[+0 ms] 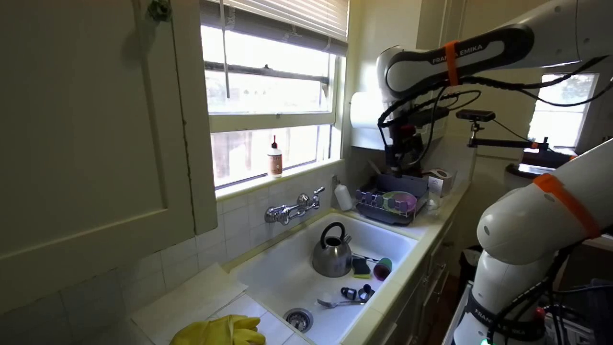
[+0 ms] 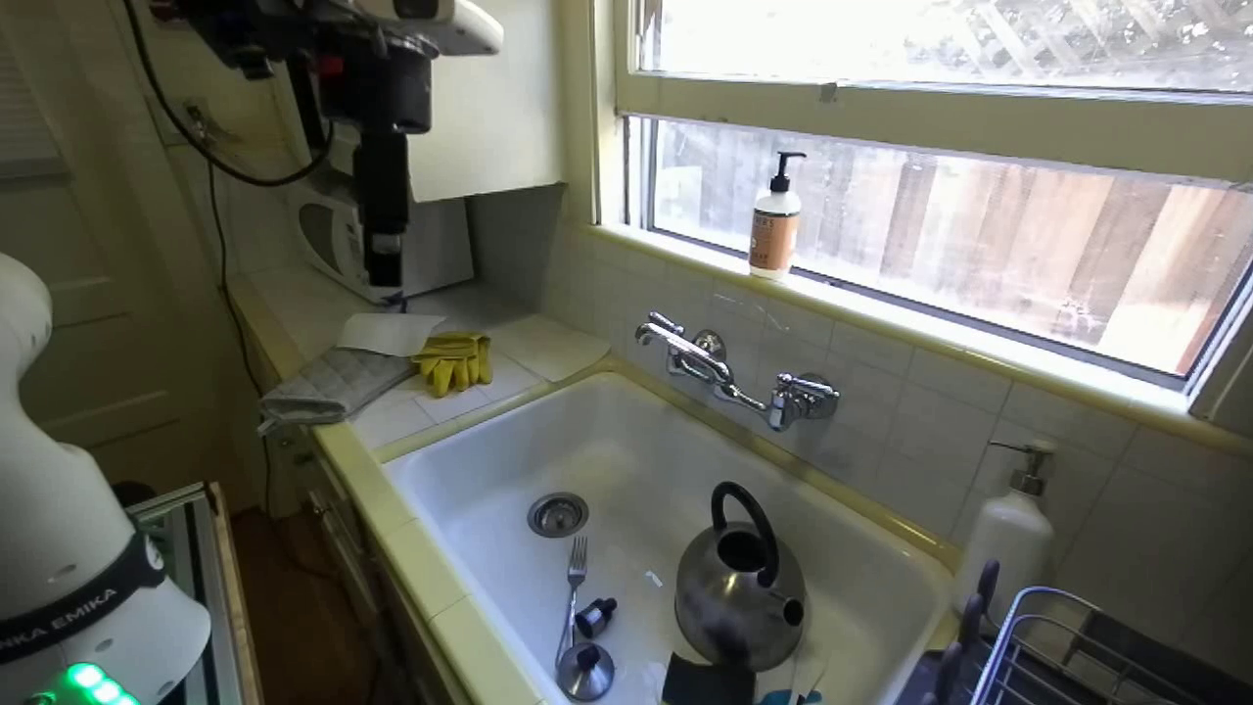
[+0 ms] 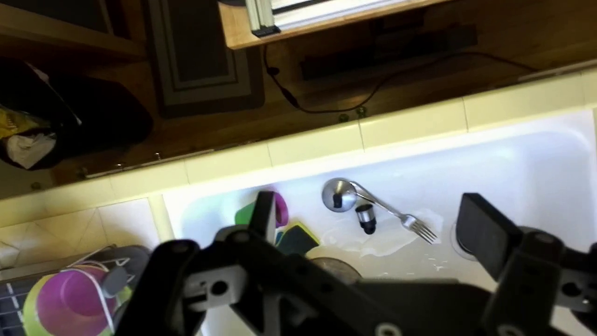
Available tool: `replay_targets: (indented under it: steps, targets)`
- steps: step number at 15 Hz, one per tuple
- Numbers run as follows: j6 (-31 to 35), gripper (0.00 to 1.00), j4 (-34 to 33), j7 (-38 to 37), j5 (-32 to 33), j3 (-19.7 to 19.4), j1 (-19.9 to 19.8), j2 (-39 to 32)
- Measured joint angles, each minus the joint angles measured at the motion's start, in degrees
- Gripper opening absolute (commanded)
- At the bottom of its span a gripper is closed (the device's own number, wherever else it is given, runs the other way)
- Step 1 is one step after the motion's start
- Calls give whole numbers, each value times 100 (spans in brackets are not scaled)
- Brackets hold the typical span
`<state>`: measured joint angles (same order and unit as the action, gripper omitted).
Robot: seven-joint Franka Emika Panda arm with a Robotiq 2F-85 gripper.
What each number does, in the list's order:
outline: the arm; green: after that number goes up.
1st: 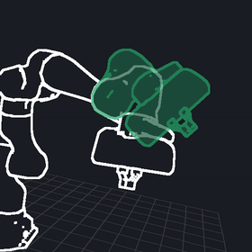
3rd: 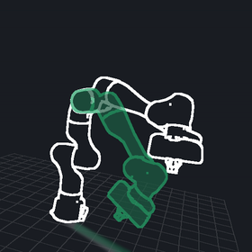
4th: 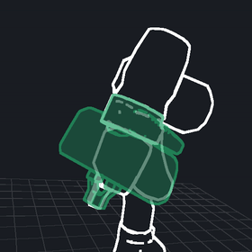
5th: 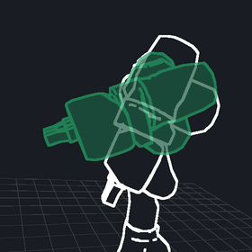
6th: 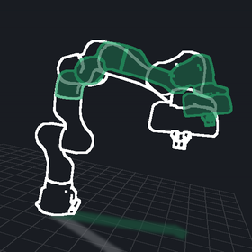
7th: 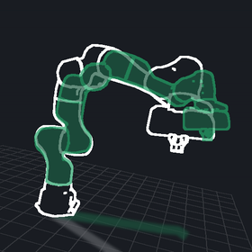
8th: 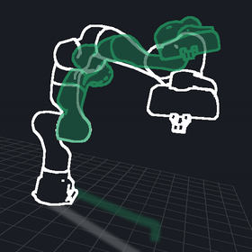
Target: Remove the sink hole cover from the sink hole
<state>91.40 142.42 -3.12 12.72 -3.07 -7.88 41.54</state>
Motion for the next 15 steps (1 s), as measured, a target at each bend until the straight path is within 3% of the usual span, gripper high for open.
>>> replay_targets:
  steps: [8, 11, 15]
  targets:
    - [2346, 100, 1052, -99, -572, 8, 268, -956]
    - [2547, 100, 1076, -99, -599, 13, 272, -1300]
    - [2547, 100, 1053, -99, -599, 14, 269, -1216]
